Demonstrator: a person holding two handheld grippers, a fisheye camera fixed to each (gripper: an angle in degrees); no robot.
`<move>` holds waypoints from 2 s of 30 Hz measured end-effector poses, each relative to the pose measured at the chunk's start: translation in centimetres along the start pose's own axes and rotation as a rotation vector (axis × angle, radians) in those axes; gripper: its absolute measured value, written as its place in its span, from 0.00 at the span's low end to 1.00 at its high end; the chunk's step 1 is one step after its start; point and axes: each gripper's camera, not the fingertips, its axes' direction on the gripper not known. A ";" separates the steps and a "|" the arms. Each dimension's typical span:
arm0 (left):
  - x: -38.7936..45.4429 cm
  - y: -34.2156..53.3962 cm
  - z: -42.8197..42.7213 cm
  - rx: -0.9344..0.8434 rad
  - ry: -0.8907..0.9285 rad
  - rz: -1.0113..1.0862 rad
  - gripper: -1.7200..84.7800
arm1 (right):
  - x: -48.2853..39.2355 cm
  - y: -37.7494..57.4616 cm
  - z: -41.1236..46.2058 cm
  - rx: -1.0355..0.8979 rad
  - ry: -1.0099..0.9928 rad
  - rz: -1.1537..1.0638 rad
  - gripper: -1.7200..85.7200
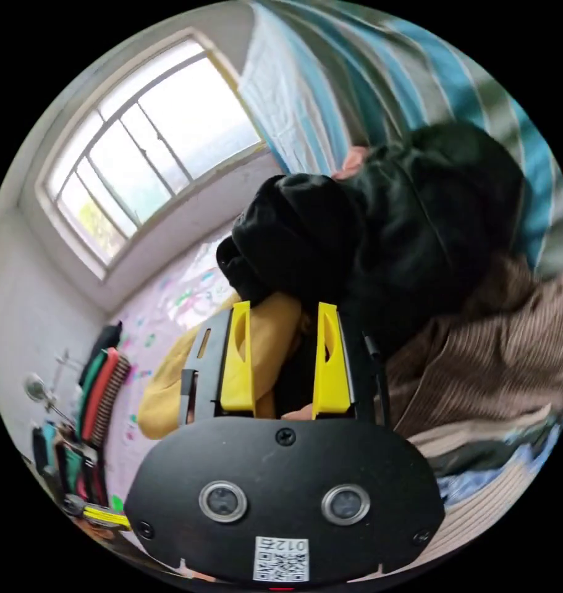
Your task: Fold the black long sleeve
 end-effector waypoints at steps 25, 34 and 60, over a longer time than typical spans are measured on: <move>-4.4 -9.4 -1.2 0.127 0.507 0.034 0.16 | 12.1 2.9 -20.3 -0.026 -1.058 -0.101 0.05; 2.1 -7.7 4.8 -0.161 0.946 0.237 0.21 | 7.2 17.1 -28.2 -0.111 -1.142 -0.097 0.06; -24.4 31.3 -26.6 0.105 0.191 0.314 0.11 | -47.8 29.6 -20.2 -0.696 -1.003 -0.728 0.08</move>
